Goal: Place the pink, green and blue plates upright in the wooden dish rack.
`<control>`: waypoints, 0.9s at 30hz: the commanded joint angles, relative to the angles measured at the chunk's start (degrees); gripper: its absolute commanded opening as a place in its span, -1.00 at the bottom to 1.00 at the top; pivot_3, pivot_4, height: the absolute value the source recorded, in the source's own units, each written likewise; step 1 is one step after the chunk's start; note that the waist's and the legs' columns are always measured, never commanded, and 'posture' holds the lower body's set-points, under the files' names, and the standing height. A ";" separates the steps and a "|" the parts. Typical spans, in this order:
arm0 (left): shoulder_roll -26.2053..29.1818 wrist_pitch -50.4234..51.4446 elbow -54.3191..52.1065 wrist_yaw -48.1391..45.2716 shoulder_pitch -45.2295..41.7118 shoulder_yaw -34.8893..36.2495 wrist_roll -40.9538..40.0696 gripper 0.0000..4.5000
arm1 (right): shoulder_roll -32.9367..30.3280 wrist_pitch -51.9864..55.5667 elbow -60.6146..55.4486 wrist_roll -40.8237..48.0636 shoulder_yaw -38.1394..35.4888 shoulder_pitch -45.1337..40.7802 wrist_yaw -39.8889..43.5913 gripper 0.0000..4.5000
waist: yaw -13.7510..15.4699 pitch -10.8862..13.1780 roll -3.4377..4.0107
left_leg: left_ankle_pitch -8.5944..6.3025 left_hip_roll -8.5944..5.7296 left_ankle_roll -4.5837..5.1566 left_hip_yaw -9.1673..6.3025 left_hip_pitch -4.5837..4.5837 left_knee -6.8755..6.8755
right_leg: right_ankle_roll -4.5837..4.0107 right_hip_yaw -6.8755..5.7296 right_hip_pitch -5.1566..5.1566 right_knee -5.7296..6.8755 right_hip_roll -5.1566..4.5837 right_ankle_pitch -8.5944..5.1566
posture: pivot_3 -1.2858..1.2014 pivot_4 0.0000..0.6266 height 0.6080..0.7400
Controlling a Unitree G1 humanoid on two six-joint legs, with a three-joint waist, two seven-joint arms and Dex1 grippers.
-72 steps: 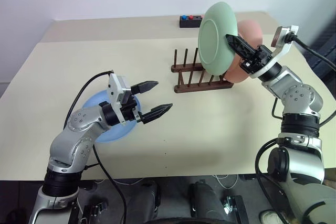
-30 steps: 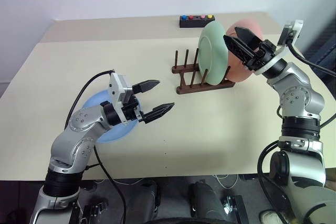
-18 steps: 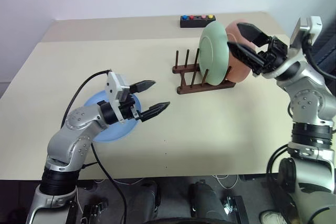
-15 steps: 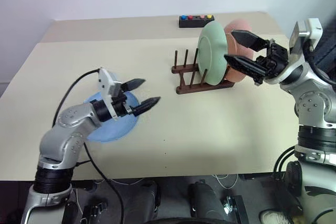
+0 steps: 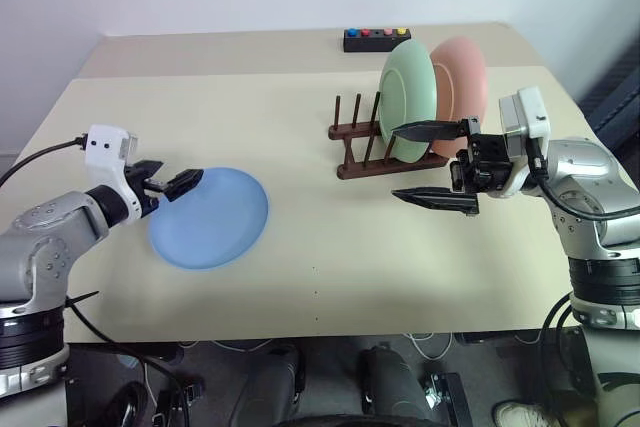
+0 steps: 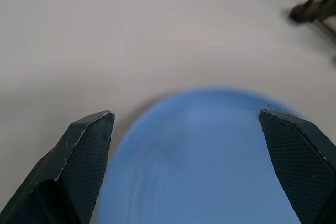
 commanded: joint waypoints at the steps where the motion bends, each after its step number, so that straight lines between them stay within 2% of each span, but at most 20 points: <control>1: 2.71 4.33 -0.20 2.54 1.04 1.58 1.99 1.00 | -0.12 -1.18 -0.63 0.03 -0.23 -0.99 0.46 0.99 | -0.05 0.02 -0.03 | 0.00 0.00 0.00 0.00 0.00 0.00 | 0.00 0.00 0.00 0.00 0.00 0.00 | 0.03 -0.52 1.00; 5: 1.78 14.06 1.70 5.40 0.37 4.44 0.53 1.00 | 0.56 -1.42 0.01 -0.35 -0.15 -0.98 0.08 0.99 | -0.07 0.02 -0.03 | 0.00 0.00 -0.02 0.00 0.00 -0.06 | 0.00 0.01 -0.04 0.01 -0.01 0.00 | 0.03 -0.52 1.00; 8: -1.68 20.20 2.95 7.14 -1.83 7.29 -0.76 1.00 | 0.82 -1.37 0.29 -0.53 -0.29 -1.16 -0.19 0.99 | 0.08 0.02 -0.04 | 0.00 0.00 -0.02 0.00 0.00 -0.08 | 0.00 0.01 -0.05 0.00 -0.01 0.00 | 0.03 -0.52 1.00; 12: -4.76 22.80 4.02 9.84 -2.49 6.85 1.72 1.00 | 0.94 -1.46 0.40 -0.76 -0.49 -1.30 -0.71 0.99 | 0.05 0.01 -0.08 | 0.01 -0.02 -0.03 0.00 0.00 -0.07 | 0.00 -0.01 -0.04 0.00 -0.03 0.00 | 0.03 -0.52 1.00; 15: -4.55 22.55 3.99 9.89 -2.58 6.32 2.60 1.00 | 0.83 -1.21 0.45 -0.72 -0.82 -1.21 -1.02 0.99 | -0.02 0.00 -0.07 | 0.03 -0.01 -0.07 0.00 0.02 -0.11 | 0.00 0.00 -0.05 0.04 -0.03 0.00 | 0.03 -0.52 1.00; 22: -0.40 28.99 9.97 7.80 -9.58 7.73 2.19 1.00 | 1.26 -1.33 0.79 -0.98 -0.71 -0.84 -2.07 0.99 | -0.03 0.01 -0.09 | 0.04 -0.02 -0.10 -0.02 0.02 -0.13 | -0.01 -0.01 -0.06 0.04 -0.02 0.00 | 0.03 -0.52 1.00; 24: 1.94 29.72 13.81 5.19 -12.01 6.15 1.70 1.00 | 1.67 -1.61 1.24 -1.17 -0.53 -0.95 -2.33 0.99 | -0.10 0.02 -0.12 | 0.04 -0.02 -0.11 -0.01 0.02 -0.15 | -0.01 -0.01 -0.09 0.06 -0.02 0.00 | 0.03 -0.52 1.00; 27: 6.91 28.14 18.34 0.26 -15.75 -1.06 1.99 1.00 | 2.45 -2.20 2.00 -1.67 -0.07 -1.44 -2.71 0.99 | -0.21 0.03 -0.12 | 0.09 -0.02 -0.19 -0.01 0.02 -0.20 | -0.01 -0.01 -0.11 0.06 -0.01 0.00 | 0.03 -0.52 1.00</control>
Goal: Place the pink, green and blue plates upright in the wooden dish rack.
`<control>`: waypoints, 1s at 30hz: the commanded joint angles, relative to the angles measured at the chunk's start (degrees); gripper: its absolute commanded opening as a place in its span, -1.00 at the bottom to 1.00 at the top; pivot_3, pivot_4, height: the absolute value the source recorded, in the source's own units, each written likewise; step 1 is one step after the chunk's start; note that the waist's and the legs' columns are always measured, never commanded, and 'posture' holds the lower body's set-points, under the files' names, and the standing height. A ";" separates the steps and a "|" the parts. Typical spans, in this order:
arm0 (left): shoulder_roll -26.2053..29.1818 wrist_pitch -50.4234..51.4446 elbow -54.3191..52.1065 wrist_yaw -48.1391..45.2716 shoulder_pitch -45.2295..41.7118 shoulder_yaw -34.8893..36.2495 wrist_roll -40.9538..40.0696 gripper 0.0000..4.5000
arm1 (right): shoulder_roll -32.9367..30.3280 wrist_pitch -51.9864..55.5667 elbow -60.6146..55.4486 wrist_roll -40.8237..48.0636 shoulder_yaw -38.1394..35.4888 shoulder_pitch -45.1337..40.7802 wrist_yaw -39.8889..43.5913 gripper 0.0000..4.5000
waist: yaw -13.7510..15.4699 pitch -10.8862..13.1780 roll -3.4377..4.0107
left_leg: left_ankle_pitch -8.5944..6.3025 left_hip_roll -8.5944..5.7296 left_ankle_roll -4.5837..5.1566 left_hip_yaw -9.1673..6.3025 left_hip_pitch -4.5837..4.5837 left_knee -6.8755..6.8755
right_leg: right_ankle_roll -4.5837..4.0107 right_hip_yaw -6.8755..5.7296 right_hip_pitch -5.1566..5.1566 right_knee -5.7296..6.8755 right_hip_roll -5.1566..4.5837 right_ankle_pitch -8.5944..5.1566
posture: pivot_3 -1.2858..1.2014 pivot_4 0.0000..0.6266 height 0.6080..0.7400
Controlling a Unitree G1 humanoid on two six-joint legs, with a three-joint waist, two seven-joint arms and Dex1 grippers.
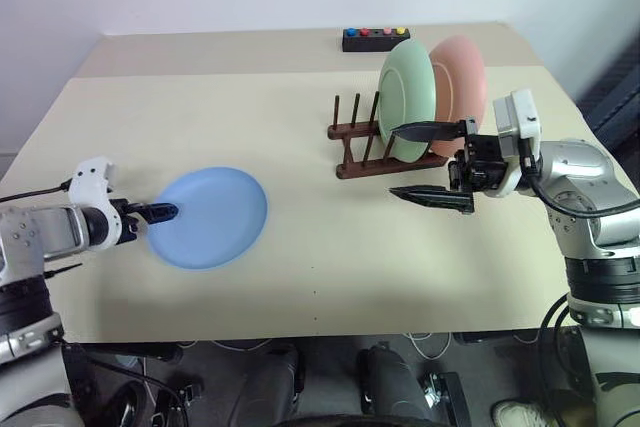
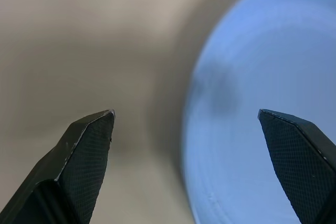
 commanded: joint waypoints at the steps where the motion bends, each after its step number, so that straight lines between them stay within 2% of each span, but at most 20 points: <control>1: 5.33 -2.28 4.32 -6.19 -4.48 -7.24 0.40 1.00 | 0.99 -1.72 0.12 -0.28 -0.01 -1.54 -0.52 0.99 | -0.08 0.00 0.00 | 0.02 -0.01 -0.03 0.01 0.01 -0.03 | 0.00 0.02 0.00 0.00 -0.01 0.00 | 0.03 -0.52 1.00; 7: 10.44 -8.06 17.99 -20.27 -12.86 -24.26 3.51 1.00 | 1.58 -1.73 -0.10 -0.31 0.04 -1.62 -1.08 0.99 | -0.18 0.00 -0.02 | 0.13 -0.04 -0.22 0.03 0.00 -0.18 | 0.00 0.04 -0.10 -0.01 -0.02 0.00 | 0.03 -0.52 1.00; 12: 10.59 -15.88 25.99 -30.31 -18.20 -38.49 10.81 1.00 | 0.98 -1.42 -0.76 -0.15 -0.52 -0.74 -1.81 0.99 | -0.21 0.00 -0.02 | 0.26 -0.03 -0.41 0.07 -0.11 -0.29 | 0.00 0.06 -0.34 0.08 0.01 0.00 | 0.03 -0.52 1.00; 15: 9.68 -18.77 30.56 -35.41 -19.97 -43.31 14.26 0.40 | 0.42 -0.94 -1.34 0.11 -1.12 -0.24 -2.51 1.00 | -0.28 -0.01 -0.02 | 0.27 -0.04 -0.40 0.09 -0.11 -0.30 | 0.00 0.04 -0.35 0.14 0.02 0.00 | 0.03 -0.52 1.00; 21: 6.99 -20.48 38.61 -38.04 -25.43 -41.47 17.66 -0.97 | -0.25 -0.42 -3.23 0.61 -1.93 2.03 -3.79 1.00 | 0.12 -0.01 -0.04 | 0.13 -0.05 -0.13 0.11 -0.11 -0.24 | 0.00 0.04 -0.36 0.18 0.05 0.00 | 0.03 -0.52 1.00; 24: 6.60 -19.60 39.77 -38.17 -26.68 -38.67 17.51 -0.99 | -0.32 -0.64 -3.72 0.37 -1.65 2.00 -4.18 1.00 | 0.10 -0.01 -0.05 | 0.13 -0.07 -0.11 0.10 -0.10 -0.17 | 0.01 0.01 -0.33 0.25 0.05 0.00 | 0.03 -0.52 1.00; 27: 7.39 -16.17 38.18 -37.32 -27.12 -32.70 15.02 -0.99 | -0.55 -0.48 -5.39 0.17 -1.18 0.89 -4.72 1.00 | -0.28 0.15 -0.32 | 0.13 -0.05 -0.10 0.09 -0.12 -0.15 | 0.01 0.01 -0.38 0.33 0.07 0.00 | 0.03 -0.52 1.00; 30: 6.45 -13.10 36.28 -30.26 -26.30 -19.51 11.62 -0.99 | -0.71 -3.26 -8.34 -3.31 0.66 -1.30 -6.08 1.00 | -1.12 0.20 -0.43 | 0.14 -0.04 -0.12 0.09 -0.23 -0.14 | 0.01 0.03 -0.61 0.45 0.06 0.00 | 0.03 -0.52 1.00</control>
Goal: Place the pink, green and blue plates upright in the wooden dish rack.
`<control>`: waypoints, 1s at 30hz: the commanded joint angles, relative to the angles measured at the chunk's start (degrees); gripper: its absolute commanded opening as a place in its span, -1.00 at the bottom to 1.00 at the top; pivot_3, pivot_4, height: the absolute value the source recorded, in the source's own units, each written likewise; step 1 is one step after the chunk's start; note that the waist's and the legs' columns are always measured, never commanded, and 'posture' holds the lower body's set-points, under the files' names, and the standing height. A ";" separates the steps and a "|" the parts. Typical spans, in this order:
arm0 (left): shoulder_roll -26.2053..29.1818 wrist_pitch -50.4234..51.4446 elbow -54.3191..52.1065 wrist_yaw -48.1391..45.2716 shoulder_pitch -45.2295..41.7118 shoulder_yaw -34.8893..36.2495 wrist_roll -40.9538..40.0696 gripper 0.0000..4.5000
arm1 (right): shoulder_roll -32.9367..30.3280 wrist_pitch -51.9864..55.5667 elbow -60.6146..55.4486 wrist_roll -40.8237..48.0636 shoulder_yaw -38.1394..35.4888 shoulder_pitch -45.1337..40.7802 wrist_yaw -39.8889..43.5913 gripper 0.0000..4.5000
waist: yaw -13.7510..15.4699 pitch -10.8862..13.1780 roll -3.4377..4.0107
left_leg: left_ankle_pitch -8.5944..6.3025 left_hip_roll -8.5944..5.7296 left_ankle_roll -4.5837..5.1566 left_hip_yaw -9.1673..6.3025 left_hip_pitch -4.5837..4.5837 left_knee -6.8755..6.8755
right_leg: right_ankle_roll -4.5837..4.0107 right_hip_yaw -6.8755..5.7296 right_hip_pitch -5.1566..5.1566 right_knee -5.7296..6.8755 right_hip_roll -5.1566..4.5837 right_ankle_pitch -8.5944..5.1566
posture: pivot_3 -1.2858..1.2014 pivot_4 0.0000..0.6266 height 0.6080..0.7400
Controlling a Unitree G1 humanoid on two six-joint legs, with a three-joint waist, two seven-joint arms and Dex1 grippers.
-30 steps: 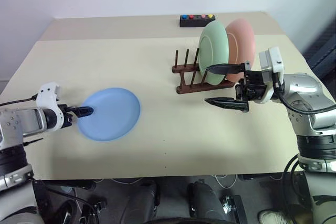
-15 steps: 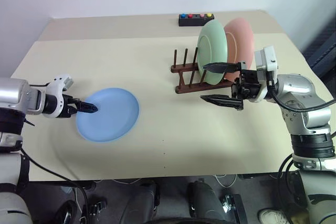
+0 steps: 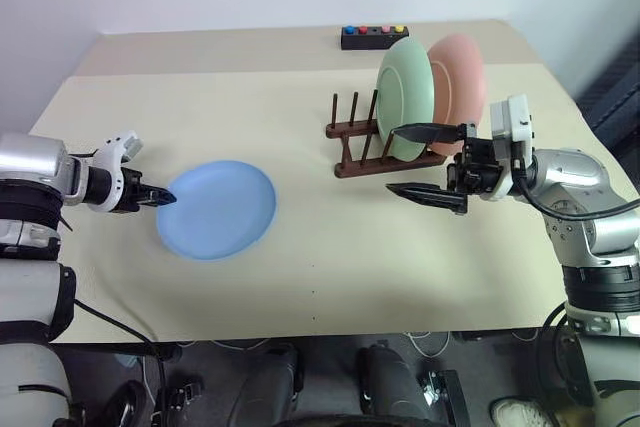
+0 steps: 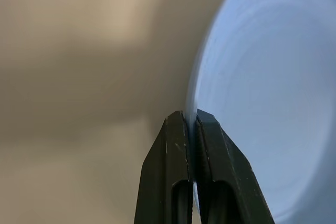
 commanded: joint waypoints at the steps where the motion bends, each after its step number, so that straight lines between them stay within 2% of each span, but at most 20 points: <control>1: -0.95 2.75 -5.71 9.11 0.60 17.76 -4.41 -0.99 | -0.39 -4.64 -6.41 -4.67 2.15 -4.77 -2.40 1.00 | -0.61 0.03 -0.07 | 0.01 0.00 -0.02 0.00 -0.02 0.00 | 0.00 0.00 -0.07 0.05 -0.01 0.00 | 0.03 -0.52 1.00; 4: -7.30 6.18 -14.18 19.54 2.78 35.78 -7.46 -0.99 | 0.56 -15.27 -7.89 -14.45 6.74 -9.13 -4.04 1.00 | -0.75 0.03 -0.08 | 0.19 0.00 -0.33 0.03 -0.03 -0.01 | 0.01 0.02 -0.20 0.23 -0.05 -0.01 | 0.03 -0.52 1.00; 8: -19.73 10.83 -32.66 30.05 5.83 50.84 -9.80 -0.99 | 1.92 -33.85 -2.79 -27.54 12.20 -14.96 -6.77 1.00 | -0.69 0.01 -0.24 | 0.23 0.02 -0.42 0.07 -0.02 0.04 | 0.01 0.00 -0.19 0.28 -0.05 -0.01 | 0.03 -0.52 1.00; 10: -26.61 12.14 -40.01 35.34 4.91 57.09 -10.26 -0.99 | 3.08 -43.93 1.31 -35.00 14.12 -18.50 -10.97 1.00 | -0.54 0.01 -0.43 | 0.24 0.02 -0.44 0.06 -0.03 0.15 | 0.01 -0.01 -0.18 0.33 -0.04 -0.01 | 0.03 -0.52 1.00; 13: -36.83 11.70 -51.54 41.87 4.19 61.38 -11.16 -0.99 | 3.62 -56.72 7.61 -45.59 16.41 -22.25 -17.76 1.00 | -0.37 0.01 -0.48 | 0.23 0.02 -0.45 0.05 -0.06 0.39 | 0.01 -0.03 -0.09 0.33 -0.04 0.00 | 0.03 -0.52 1.00; 17: -48.33 9.98 -64.26 47.74 3.47 62.97 -14.25 -0.99 | 4.53 -63.30 12.26 -53.31 18.76 -23.46 -24.08 1.00 | -0.36 -0.03 -0.72 | 0.23 0.03 -0.45 0.01 -0.06 0.43 | 0.01 -0.07 -0.01 0.31 -0.03 0.00 | 0.03 -0.52 1.00; 20: -53.56 9.14 -70.78 51.26 4.26 60.66 -15.25 -0.99 | 6.13 -64.81 12.81 -59.83 20.43 -22.91 -29.18 1.00 | -0.58 -0.03 -0.72 | 0.23 0.03 -0.46 0.04 -0.06 0.42 | 0.01 -0.06 -0.01 0.31 -0.01 0.00 | 0.03 -0.52 1.00; 22: -55.80 8.41 -73.33 52.90 4.04 59.52 -16.27 -0.99 | 7.39 -63.71 12.70 -63.09 20.85 -22.62 -32.19 1.00 | -0.76 -0.03 -0.72 | 0.25 0.07 -0.49 0.04 -0.06 0.40 | 0.01 -0.04 -0.04 0.32 0.06 0.00 | 0.03 -0.52 1.00; 26: -55.55 5.42 -77.84 53.48 7.14 51.37 -16.28 -0.99 | 8.64 -61.75 13.29 -67.42 21.17 -22.63 -36.91 1.00 | -0.70 -0.03 -0.72 | 0.25 0.08 -0.50 0.05 -0.04 0.38 | 0.01 -0.01 -0.05 0.32 0.09 0.00 | 0.03 -0.52 1.00; 30: -55.99 3.38 -78.81 54.86 8.27 49.33 -18.16 -0.99 | 9.03 -59.14 14.16 -70.89 21.66 -22.73 -40.15 1.00 | -0.42 -0.03 -0.72 | 0.25 0.06 -0.50 0.05 -0.04 0.43 | 0.00 0.00 -0.01 0.30 0.10 0.00 | 0.03 -0.52 1.00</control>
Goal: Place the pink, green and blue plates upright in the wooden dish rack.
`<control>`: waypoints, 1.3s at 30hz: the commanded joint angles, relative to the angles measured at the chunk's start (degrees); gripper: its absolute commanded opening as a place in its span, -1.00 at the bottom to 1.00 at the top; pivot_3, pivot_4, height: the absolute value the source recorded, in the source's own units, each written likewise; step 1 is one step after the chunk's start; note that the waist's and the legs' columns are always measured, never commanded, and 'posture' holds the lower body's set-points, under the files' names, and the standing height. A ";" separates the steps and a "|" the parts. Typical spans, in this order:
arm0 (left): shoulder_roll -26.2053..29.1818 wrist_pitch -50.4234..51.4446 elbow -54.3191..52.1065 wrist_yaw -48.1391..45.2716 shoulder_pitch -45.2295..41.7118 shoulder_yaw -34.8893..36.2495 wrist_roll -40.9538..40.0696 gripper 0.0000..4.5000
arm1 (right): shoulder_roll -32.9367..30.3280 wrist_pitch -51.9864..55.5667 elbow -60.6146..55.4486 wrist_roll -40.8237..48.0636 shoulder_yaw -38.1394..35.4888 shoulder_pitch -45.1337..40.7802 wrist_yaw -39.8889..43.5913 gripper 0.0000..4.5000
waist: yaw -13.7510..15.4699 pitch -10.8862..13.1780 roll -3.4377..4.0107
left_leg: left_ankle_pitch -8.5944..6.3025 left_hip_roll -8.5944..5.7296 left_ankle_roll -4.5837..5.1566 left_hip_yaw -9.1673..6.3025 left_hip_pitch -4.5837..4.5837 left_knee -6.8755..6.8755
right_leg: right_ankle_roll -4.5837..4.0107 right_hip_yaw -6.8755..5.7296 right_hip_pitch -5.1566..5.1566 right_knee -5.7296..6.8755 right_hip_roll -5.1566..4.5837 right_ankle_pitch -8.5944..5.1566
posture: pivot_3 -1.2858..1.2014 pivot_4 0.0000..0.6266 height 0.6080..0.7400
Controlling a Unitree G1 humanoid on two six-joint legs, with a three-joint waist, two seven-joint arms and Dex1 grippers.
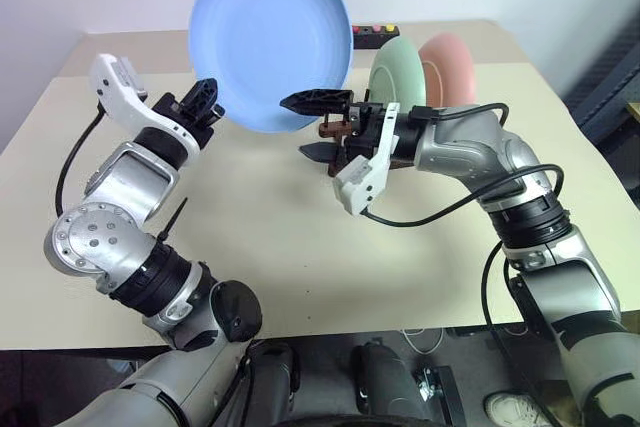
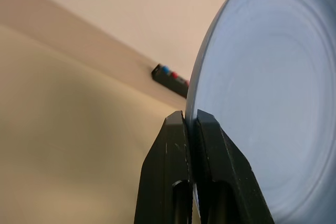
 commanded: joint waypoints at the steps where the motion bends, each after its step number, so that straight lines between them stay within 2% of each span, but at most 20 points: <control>1: 0.45 -2.58 -2.77 0.78 0.74 -3.00 -2.82 -0.99 | 0.24 1.88 0.13 -2.30 0.06 -0.68 -3.12 1.00 | -0.09 0.00 0.00 | 0.00 -0.01 0.00 0.00 0.00 0.00 | 0.00 0.00 0.01 0.00 0.00 0.00 | 0.03 -0.52 1.00; 5: 0.57 -3.52 -2.39 1.97 1.43 -4.15 -5.11 -0.99 | 0.09 3.28 0.59 -3.33 0.77 -0.56 -4.26 1.00 | -0.21 0.00 0.00 | 0.00 0.00 0.00 0.00 0.01 -0.01 | -0.01 0.00 0.00 0.00 0.03 0.00 | 0.03 -0.52 1.00; 8: 0.76 -4.06 -2.11 2.96 1.96 -4.49 -6.77 -1.00 | -0.53 4.53 1.50 -3.36 0.75 -0.53 -4.38 0.66 | -0.18 0.00 0.00 | 0.00 0.00 0.00 0.00 0.01 -0.01 | 0.00 0.00 0.00 0.00 0.04 0.00 | 0.03 -0.52 1.00; 15: 3.04 -5.89 -1.83 4.63 3.95 -7.78 -8.25 -1.00 | -1.19 4.91 1.91 -3.36 1.18 -0.82 -5.40 -0.89 | -0.19 0.00 0.00 | 0.00 0.00 0.00 0.00 0.01 -0.01 | 0.00 0.00 0.00 0.00 0.07 0.00 | 0.03 -0.52 1.00; 16: 3.32 -6.29 -1.73 4.85 4.31 -8.20 -8.64 -1.00 | -1.26 5.03 1.97 -3.50 1.29 -0.88 -5.65 -0.97 | -0.17 0.00 0.03 | 0.00 0.00 0.00 0.00 0.01 -0.01 | 0.00 0.00 0.01 0.00 0.07 0.00 | 0.03 -0.52 1.00; 18: 4.50 -7.63 -1.51 5.07 5.15 -9.63 -8.86 -1.00 | -1.40 5.24 2.10 -3.87 1.46 -1.02 -6.26 -0.97 | -0.21 0.00 0.03 | 0.00 -0.01 0.00 0.02 0.02 -0.02 | 0.00 0.03 0.00 0.00 0.06 0.00 | 0.03 -0.52 1.00; 21: 5.33 -9.10 -0.28 5.31 5.77 -10.41 -10.30 -0.59 | -1.64 5.41 2.22 -4.21 1.48 -1.20 -6.75 -1.00 | -0.16 0.00 0.03 | 0.00 0.00 0.00 0.01 0.02 -0.02 | 0.00 0.03 0.00 0.00 0.08 0.00 | 0.03 -0.52 1.00; 28: 7.08 -11.40 2.28 7.62 5.72 -9.79 -14.79 0.98 | -2.61 6.03 2.50 -4.66 1.22 -1.91 -8.25 -1.00 | -0.14 0.00 0.03 | 0.00 -0.01 0.00 0.02 0.02 -0.01 | -0.01 0.03 0.01 -0.01 0.07 0.00 | 0.03 -0.52 1.00; 33: 11.50 -13.63 3.67 4.00 6.92 -8.09 -22.74 0.98 | -3.69 6.58 3.58 -5.42 0.60 -3.36 -10.26 -1.00 | -0.23 0.00 0.03 | 0.00 0.00 0.00 0.02 0.02 -0.02 | -0.01 0.03 0.00 0.00 0.06 0.00 | 0.03 -0.52 1.00; 37: 21.16 -15.94 3.97 -6.56 12.81 -9.89 -24.74 0.98 | -3.92 8.21 5.76 -2.51 -2.91 -7.36 -13.31 -1.00 | -0.61 0.01 0.04 | 0.00 0.01 -0.01 0.04 0.03 -0.08 | -0.02 0.06 -0.04 0.00 0.05 -0.01 | 0.03 -0.52 1.00; 39: 24.60 -19.64 4.26 -11.13 15.74 -10.50 -23.90 0.98 | -3.20 9.16 6.91 2.96 -5.12 -9.16 -12.47 -1.00 | -0.54 0.01 0.04 | 0.02 0.01 -0.03 0.03 0.05 -0.14 | -0.02 0.08 -0.07 0.00 0.06 -0.01 | 0.03 -0.52 1.00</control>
